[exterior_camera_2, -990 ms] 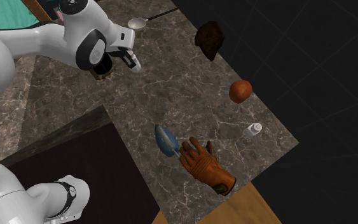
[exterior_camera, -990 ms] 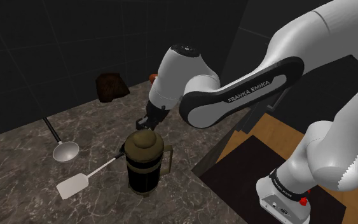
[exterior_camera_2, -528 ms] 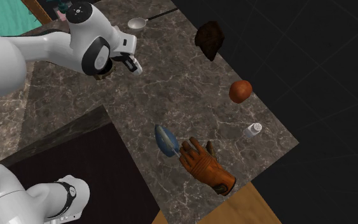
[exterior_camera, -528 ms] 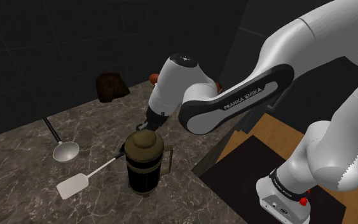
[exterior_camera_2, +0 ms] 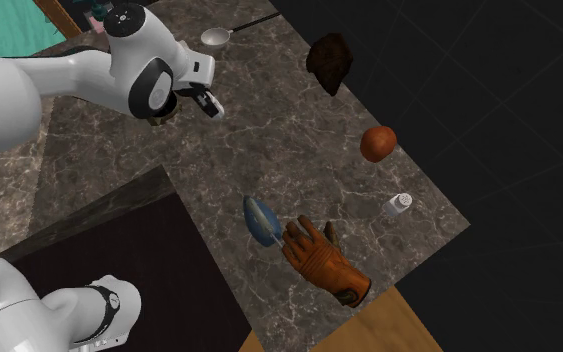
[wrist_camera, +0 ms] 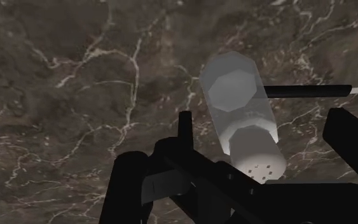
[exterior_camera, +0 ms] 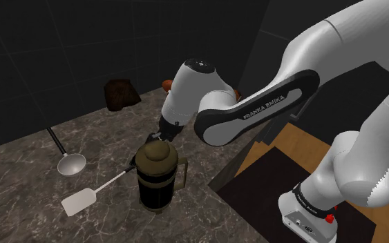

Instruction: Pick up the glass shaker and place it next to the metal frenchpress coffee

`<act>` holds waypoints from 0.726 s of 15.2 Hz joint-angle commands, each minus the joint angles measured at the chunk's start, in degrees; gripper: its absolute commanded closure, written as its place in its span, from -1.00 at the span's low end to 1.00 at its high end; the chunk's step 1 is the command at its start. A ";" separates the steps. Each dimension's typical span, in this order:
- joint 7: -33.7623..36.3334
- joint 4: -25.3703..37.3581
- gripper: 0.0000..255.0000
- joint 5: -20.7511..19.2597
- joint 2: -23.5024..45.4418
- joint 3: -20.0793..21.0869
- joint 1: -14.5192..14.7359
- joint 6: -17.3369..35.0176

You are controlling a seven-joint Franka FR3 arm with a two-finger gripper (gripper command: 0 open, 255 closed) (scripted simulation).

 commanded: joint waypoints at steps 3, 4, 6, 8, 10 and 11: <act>-0.92 -0.15 -1.00 1.30 -1.88 0.24 -0.17 -1.59; -1.77 -0.22 -1.00 2.51 -3.71 0.41 -0.30 -3.23; -3.12 -0.13 -1.00 4.43 -6.86 0.47 -0.37 -6.28; -3.12 -0.13 -1.00 4.42 -6.86 0.40 -0.29 -6.28; -3.12 -0.13 -1.00 4.42 -6.86 0.40 -0.29 -6.28; -3.12 -0.13 -1.00 4.42 -6.86 0.40 -0.29 -6.28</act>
